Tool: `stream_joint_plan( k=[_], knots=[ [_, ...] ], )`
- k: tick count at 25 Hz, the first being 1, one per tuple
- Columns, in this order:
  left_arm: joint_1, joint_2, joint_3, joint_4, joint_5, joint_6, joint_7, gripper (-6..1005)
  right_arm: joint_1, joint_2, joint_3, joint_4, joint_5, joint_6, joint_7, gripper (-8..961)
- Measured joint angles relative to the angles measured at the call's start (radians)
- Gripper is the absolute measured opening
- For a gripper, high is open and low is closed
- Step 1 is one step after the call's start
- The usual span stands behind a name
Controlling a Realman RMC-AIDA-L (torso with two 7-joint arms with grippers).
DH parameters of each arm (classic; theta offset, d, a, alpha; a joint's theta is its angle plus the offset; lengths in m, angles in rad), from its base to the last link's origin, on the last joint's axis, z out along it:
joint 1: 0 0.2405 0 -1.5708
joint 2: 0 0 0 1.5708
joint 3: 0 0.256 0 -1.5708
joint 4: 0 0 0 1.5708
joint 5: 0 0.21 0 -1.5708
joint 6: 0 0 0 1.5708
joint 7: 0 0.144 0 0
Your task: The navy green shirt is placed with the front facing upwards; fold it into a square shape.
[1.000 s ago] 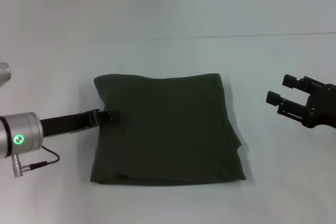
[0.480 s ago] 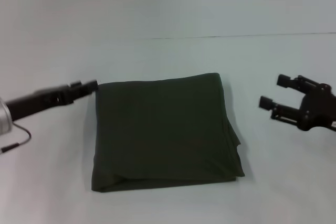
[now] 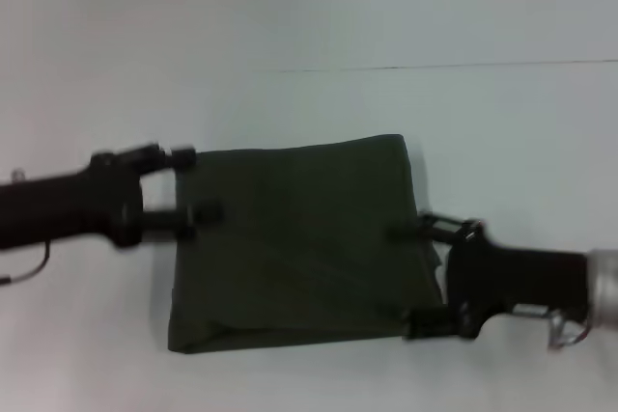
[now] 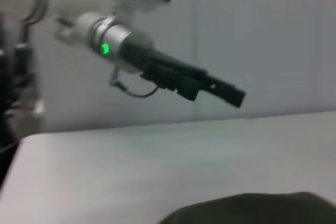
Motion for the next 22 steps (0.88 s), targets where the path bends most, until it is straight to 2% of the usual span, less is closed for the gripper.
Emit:
stream_joint_plan(
  k=[6, 7, 8, 11, 22],
  knots=[
    [0.073, -0.017, -0.038, 0.003, 0.046, 0.162, 0.154, 904, 0.043, 0.000, -0.085, 0.092, 0.002, -0.001, -0.047, 931],
    [0.073, -0.017, -0.038, 0.003, 0.046, 0.162, 0.154, 913, 0.049, 0.000, -0.091, 0.111, 0.002, -0.001, -0.059, 931],
    [0.103, -0.029, -0.048, 0.005, 0.077, 0.188, 0.196, 921, 0.056, 0.000, -0.095, 0.126, 0.002, -0.001, -0.070, 930],
    [0.132, -0.042, -0.055, 0.008, 0.111, 0.187, 0.231, 921, 0.070, 0.000, -0.099, 0.159, 0.004, 0.000, -0.082, 930],
    [0.146, -0.049, -0.069, 0.007, 0.207, 0.200, 0.244, 921, 0.072, 0.000, -0.116, 0.194, 0.004, -0.001, -0.081, 928]
  ],
)
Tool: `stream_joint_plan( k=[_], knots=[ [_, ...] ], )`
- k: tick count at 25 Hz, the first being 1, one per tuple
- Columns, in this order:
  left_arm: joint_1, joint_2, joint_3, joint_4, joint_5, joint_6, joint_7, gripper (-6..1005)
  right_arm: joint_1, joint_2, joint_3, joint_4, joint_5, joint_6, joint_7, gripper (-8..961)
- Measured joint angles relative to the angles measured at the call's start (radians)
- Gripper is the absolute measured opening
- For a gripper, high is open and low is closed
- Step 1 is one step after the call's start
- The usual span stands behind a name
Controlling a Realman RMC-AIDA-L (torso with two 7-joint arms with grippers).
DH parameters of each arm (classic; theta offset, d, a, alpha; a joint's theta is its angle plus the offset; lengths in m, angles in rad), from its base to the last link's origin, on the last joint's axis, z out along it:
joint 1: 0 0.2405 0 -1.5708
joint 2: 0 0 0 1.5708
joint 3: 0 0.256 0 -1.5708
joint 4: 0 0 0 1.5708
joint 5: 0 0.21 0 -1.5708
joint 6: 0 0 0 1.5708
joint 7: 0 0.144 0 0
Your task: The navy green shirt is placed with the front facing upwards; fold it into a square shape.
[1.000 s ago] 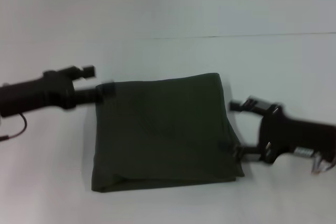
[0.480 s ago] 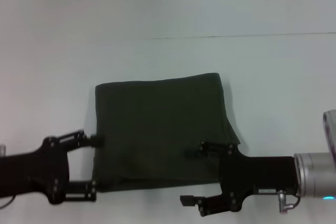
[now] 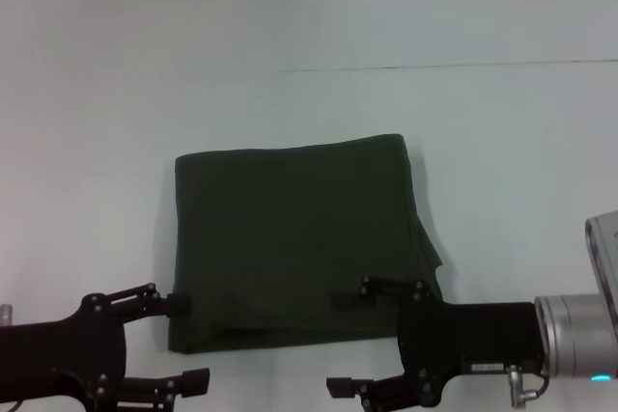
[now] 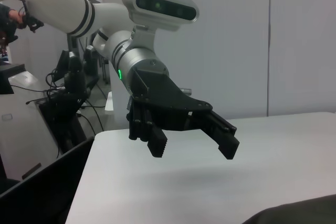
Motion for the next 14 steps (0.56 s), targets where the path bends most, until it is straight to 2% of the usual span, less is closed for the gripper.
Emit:
stream_joint_plan(
  k=[14],
  knots=[
    [-0.003, 0.000, 0.004, -0.001, 0.004, 0.000, 0.003, 921, -0.008, 0.000, -0.005, 0.016, -0.006, -0.024, 0.000, 926]
  ],
)
